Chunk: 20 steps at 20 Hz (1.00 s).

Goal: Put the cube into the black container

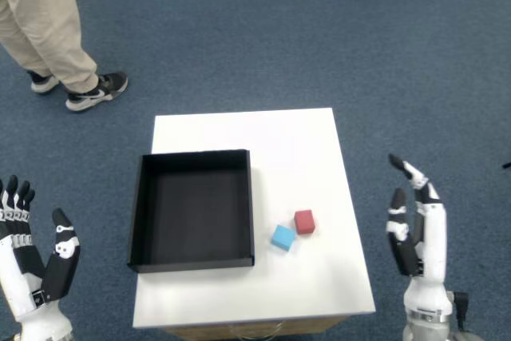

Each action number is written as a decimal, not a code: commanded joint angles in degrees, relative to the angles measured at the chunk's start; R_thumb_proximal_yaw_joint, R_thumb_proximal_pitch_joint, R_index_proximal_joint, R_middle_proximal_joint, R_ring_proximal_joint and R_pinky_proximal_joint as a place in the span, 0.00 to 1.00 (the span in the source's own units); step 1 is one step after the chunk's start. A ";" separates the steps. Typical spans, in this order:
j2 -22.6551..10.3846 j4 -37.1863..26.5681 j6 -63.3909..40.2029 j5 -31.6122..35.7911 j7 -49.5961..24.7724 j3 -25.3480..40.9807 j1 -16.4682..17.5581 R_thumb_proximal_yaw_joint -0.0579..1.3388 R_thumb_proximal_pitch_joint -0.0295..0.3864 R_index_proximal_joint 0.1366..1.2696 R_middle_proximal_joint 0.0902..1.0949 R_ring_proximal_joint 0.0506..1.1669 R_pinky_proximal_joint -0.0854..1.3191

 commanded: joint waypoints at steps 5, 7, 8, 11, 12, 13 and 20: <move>-3.95 -11.84 16.63 -10.24 -6.34 -1.64 -0.22 0.35 0.56 0.25 0.27 0.29 0.26; -4.88 -13.52 19.28 -12.11 -6.03 -1.47 0.05 0.35 0.50 0.25 0.27 0.28 0.25; -5.59 -14.37 20.71 -13.26 -5.54 -1.25 0.02 0.36 0.47 0.25 0.26 0.28 0.25; -7.04 -16.51 24.67 -15.57 -3.67 -1.10 -0.64 0.37 0.36 0.25 0.26 0.26 0.24; -7.42 -16.95 26.39 -16.41 -2.97 -1.07 -0.85 0.37 0.34 0.25 0.25 0.26 0.24; -7.85 -17.56 28.49 -17.41 -2.17 -1.05 -1.03 0.37 0.32 0.25 0.25 0.26 0.23; -9.62 -21.43 38.32 -19.54 4.87 -1.51 -0.94 0.34 0.25 0.25 0.25 0.25 0.20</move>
